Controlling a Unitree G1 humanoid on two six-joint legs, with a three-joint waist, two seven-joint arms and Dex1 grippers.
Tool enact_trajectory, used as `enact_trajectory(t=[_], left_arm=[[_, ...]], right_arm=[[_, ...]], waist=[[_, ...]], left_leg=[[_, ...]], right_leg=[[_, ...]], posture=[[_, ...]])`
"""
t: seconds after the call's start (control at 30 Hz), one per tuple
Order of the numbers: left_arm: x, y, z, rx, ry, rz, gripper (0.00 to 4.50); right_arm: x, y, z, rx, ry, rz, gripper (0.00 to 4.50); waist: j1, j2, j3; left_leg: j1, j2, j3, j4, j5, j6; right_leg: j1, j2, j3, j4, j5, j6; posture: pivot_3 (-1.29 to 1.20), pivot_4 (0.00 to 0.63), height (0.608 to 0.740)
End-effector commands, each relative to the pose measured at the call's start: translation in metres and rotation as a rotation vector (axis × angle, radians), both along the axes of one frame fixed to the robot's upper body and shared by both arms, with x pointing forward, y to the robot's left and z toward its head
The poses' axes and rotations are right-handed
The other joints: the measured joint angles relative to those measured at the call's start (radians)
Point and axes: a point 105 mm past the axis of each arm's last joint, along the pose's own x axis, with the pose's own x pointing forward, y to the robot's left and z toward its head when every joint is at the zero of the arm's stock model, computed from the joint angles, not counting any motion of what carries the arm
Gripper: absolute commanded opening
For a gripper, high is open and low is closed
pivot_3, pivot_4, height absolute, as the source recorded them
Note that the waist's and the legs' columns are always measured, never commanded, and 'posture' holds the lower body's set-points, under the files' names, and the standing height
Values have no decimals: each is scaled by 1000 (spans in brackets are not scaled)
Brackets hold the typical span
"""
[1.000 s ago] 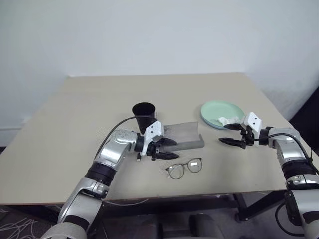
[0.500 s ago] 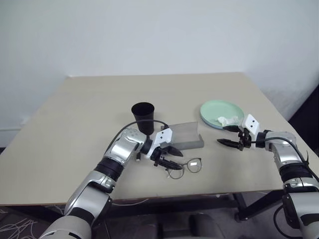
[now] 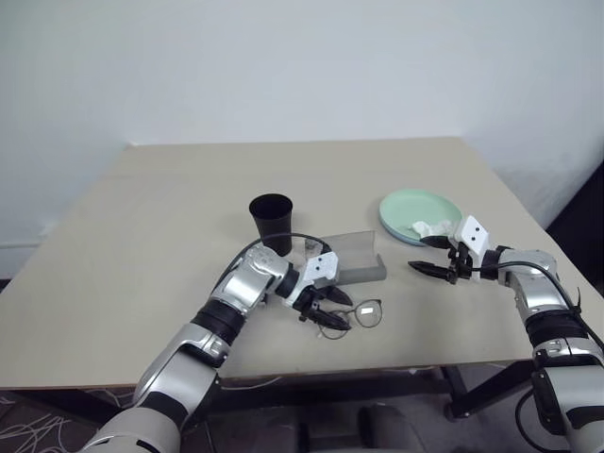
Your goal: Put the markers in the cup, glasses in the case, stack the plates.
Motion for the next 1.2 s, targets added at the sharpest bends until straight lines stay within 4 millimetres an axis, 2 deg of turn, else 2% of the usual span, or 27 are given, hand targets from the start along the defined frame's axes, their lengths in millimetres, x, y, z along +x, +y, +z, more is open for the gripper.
enact_trajectory(t=[0.03,0.1,0.3,0.6,0.7,0.9,1.07,1.2], left_arm=[[3,-2,5,7,-38,-13,2650],[2,-3,6,2,-33,-10,2207],[1,-3,4,6,-38,-13,287],[4,-4,6,-3,-68,-8,287],[7,-5,13,-24,-91,2,287],[22,-9,37,-93,-161,35,287],[39,-13,73,-185,-241,74,287],[54,-12,94,-212,-316,108,287]], right_arm=[[5,0,15,23,-66,-2,3395],[5,0,15,22,-66,-4,3410],[5,-1,15,20,-73,-12,3410],[7,-1,15,16,-79,-18,3410],[7,-1,15,15,-81,-18,3410],[8,-1,17,12,-85,-18,3410],[9,0,17,12,-87,-15,3410],[8,-1,16,11,-86,-15,3410]], waist=[[0,0,0],[0,0,0],[0,0,0],[0,0,0],[0,0,0],[0,0,0],[0,-1,0],[0,-1,0]], left_leg=[[0,0,0,0,0,0],[0,0,0,0,0,0],[0,0,0,0,0,0],[1,2,0,1,2,3],[1,1,0,1,2,3],[0,1,0,1,2,3],[0,1,0,1,2,3],[-1,-1,0,0,2,3]], right_leg=[[0,0,0,0,0,0],[0,0,0,0,0,0],[0,0,0,0,0,0],[1,-1,1,0,0,0],[1,-1,2,0,0,0],[1,-1,2,0,0,0],[0,-1,2,0,0,0],[0,0,2,0,0,0]], posture=[[0,0,733],[0,0,733],[0,0,733],[0,0,733],[0,0,733],[0,0,733],[0,0,733],[0,0,733]])
